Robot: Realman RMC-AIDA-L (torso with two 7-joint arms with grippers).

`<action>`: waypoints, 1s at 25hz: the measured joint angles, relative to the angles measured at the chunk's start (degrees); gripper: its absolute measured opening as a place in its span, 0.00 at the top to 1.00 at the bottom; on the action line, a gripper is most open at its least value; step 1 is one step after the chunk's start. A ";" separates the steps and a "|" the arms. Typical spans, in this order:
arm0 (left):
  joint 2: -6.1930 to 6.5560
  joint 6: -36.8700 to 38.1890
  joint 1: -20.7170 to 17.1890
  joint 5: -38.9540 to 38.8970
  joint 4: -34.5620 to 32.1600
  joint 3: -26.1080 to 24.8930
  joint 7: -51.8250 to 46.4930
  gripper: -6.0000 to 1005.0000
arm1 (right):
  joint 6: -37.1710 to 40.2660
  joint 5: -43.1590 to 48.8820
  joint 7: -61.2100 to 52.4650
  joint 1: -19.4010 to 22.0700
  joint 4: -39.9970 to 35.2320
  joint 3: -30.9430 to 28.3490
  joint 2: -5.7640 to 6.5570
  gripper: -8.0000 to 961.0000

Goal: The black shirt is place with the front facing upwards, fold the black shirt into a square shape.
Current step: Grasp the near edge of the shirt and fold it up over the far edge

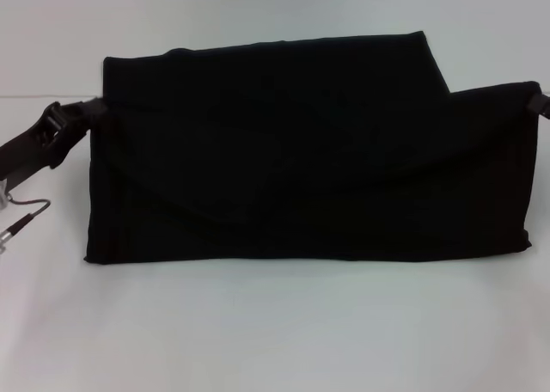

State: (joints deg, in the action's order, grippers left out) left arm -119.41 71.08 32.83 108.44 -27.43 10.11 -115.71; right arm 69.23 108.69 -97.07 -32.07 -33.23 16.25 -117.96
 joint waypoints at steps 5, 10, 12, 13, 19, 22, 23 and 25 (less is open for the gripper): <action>-0.97 -4.18 0.46 -6.35 1.83 0.06 6.00 0.95 | -4.69 -1.77 2.76 -1.26 3.11 0.09 -0.17 0.96; -2.31 -8.50 1.34 -9.00 2.43 0.34 9.90 0.95 | -7.71 -2.89 6.10 -2.14 5.20 0.09 -0.86 0.96; -2.80 -10.24 1.72 -9.21 2.47 0.34 10.81 0.95 | -8.87 -2.92 7.34 -2.47 6.01 0.08 -1.12 0.96; -3.18 -11.43 1.95 -9.41 2.53 0.39 11.45 0.95 | -9.67 -2.95 8.06 -2.68 6.38 0.07 -1.33 0.96; -3.79 -15.03 3.27 -10.56 4.01 0.32 14.95 0.95 | -12.77 -2.99 10.56 -3.49 8.19 -0.02 -1.60 0.96; -3.80 -16.54 4.13 -11.90 4.74 0.27 16.71 0.95 | -13.48 -3.26 10.76 -3.82 8.47 -0.31 -1.59 0.95; -3.82 -17.30 4.52 -12.49 5.00 0.27 17.41 0.95 | -13.70 -3.59 10.88 -3.97 8.65 -0.31 -1.59 0.95; -3.89 -18.59 5.17 -13.34 5.62 0.30 18.83 0.95 | -14.20 -4.62 11.65 -4.11 9.03 -0.12 -1.59 0.94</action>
State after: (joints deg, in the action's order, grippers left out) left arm -123.30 52.49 38.00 95.10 -21.81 10.41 -96.88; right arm 55.02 104.07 -85.42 -36.18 -24.20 16.14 -119.55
